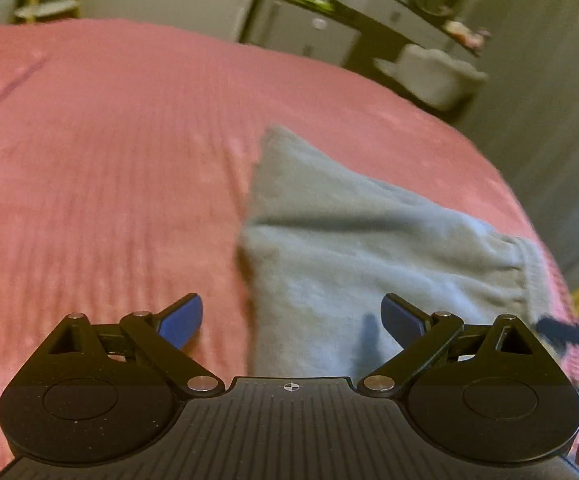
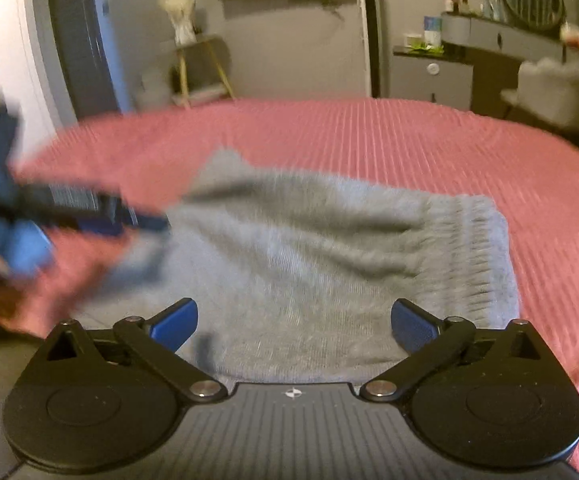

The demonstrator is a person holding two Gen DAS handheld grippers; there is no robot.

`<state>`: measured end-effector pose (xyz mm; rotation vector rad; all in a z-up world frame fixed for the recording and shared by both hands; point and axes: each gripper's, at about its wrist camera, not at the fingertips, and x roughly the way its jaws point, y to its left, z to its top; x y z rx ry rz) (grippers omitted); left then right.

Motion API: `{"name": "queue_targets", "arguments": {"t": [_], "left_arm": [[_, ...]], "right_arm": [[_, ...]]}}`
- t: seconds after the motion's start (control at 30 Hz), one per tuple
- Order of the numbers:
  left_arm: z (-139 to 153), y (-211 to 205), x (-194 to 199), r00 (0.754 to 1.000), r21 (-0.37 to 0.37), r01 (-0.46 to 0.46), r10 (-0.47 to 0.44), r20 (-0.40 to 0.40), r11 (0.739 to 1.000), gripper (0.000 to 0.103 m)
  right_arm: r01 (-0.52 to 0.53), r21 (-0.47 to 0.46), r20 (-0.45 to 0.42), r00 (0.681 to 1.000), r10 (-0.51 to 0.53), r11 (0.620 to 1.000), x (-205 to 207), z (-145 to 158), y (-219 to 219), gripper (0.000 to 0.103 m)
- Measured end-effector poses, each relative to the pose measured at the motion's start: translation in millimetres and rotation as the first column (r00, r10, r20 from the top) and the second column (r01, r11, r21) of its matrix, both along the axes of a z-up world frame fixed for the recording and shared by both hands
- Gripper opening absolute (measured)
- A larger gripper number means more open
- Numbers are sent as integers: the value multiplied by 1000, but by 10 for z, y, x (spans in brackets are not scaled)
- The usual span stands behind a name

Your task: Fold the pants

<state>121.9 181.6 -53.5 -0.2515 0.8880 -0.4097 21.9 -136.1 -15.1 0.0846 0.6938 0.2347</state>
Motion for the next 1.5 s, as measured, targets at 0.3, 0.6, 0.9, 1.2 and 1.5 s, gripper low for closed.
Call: {"name": "queue_targets", "arguments": {"t": [0.3, 0.6, 0.9, 1.2, 1.5], "left_arm": [[-304, -213, 272, 975, -82, 176, -186, -124, 981, 99], [-531, -273, 506, 948, -178, 217, -251, -196, 960, 101], [-583, -601, 750, 914, -171, 300, -334, -231, 939, 103], [-423, -693, 452, 962, -69, 228, -236, -138, 971, 85], [-69, -793, 195, 980, 30, 198, -198, -17, 980, 48]], "right_arm": [[167, 282, -200, 973, -112, 945, 182, -105, -1347, 103], [187, 588, -339, 940, 29, 787, 549, -768, -1782, 103], [74, 634, -329, 927, 181, 770, 913, -918, -1635, 103], [81, 422, -311, 949, 60, 903, 838, -613, -1170, 86], [113, 373, -189, 981, -44, 921, 630, -179, -875, 70]]}}
